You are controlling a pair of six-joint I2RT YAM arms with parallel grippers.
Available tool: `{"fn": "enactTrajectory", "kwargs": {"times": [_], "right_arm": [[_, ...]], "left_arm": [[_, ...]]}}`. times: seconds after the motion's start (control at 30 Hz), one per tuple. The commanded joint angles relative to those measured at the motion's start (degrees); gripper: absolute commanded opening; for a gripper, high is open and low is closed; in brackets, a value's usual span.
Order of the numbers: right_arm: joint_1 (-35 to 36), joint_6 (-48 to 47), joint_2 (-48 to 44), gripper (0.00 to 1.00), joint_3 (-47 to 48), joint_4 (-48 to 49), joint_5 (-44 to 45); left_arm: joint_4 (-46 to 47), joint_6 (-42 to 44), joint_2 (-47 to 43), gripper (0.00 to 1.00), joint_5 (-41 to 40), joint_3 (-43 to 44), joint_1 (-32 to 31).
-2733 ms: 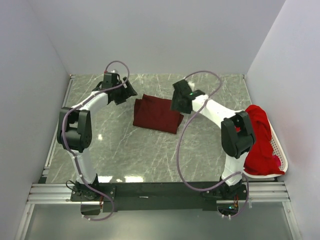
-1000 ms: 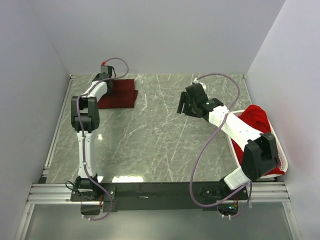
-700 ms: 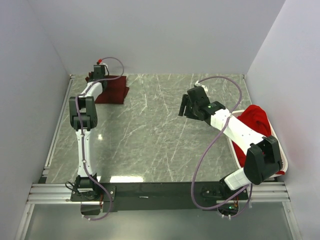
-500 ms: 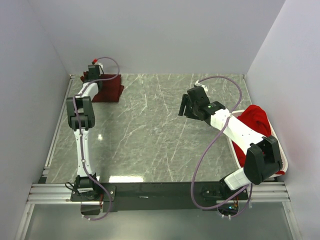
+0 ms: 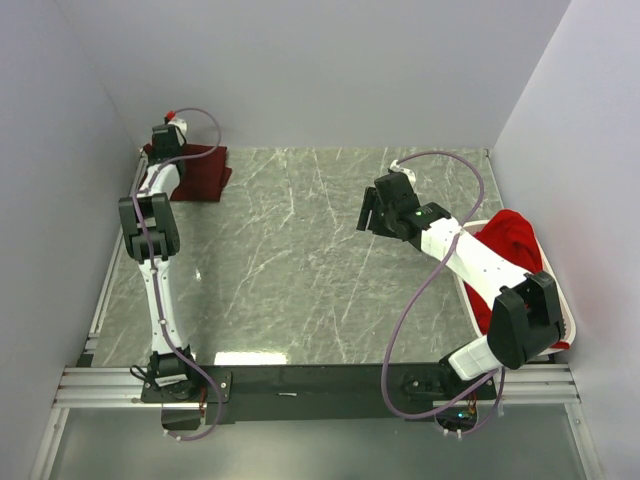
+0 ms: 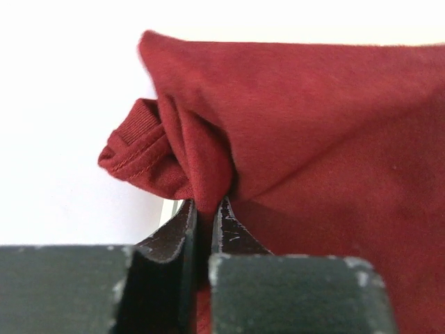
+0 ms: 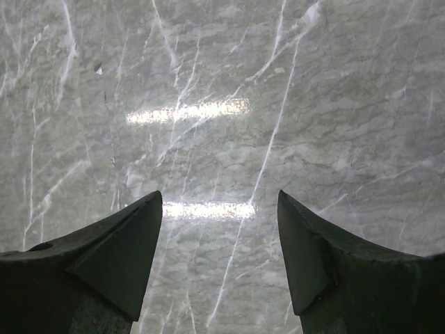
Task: Fold and stack the t-shirts
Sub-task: Neatly place the folded tshirt to the corner
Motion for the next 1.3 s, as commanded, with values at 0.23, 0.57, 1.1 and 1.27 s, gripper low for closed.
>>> {"fn": "enactTrajectory", "kwargs": {"times": [0.23, 0.57, 1.1, 1.27], "right_arm": [[0.3, -1.2, 0.8, 0.73, 0.4, 1.5, 1.6], [0.2, -0.7, -1.1, 0.74, 2.1, 0.1, 4.5], [-18.3, 6.6, -5.3, 0.78, 9.2, -16.7, 21.0], [-30.1, 8.4, -6.8, 0.8, 2.4, -14.1, 25.0]], "left_arm": [[9.9, -3.4, 0.5, 0.65, -7.8, 6.6, 0.6], [12.1, -21.4, -16.6, 0.79, -2.7, -5.5, -1.1], [0.4, -60.2, -54.2, 0.99, 8.0, -39.7, -30.3], [-7.4, -59.3, -60.8, 0.99, 7.2, -43.2, -45.3]]}}
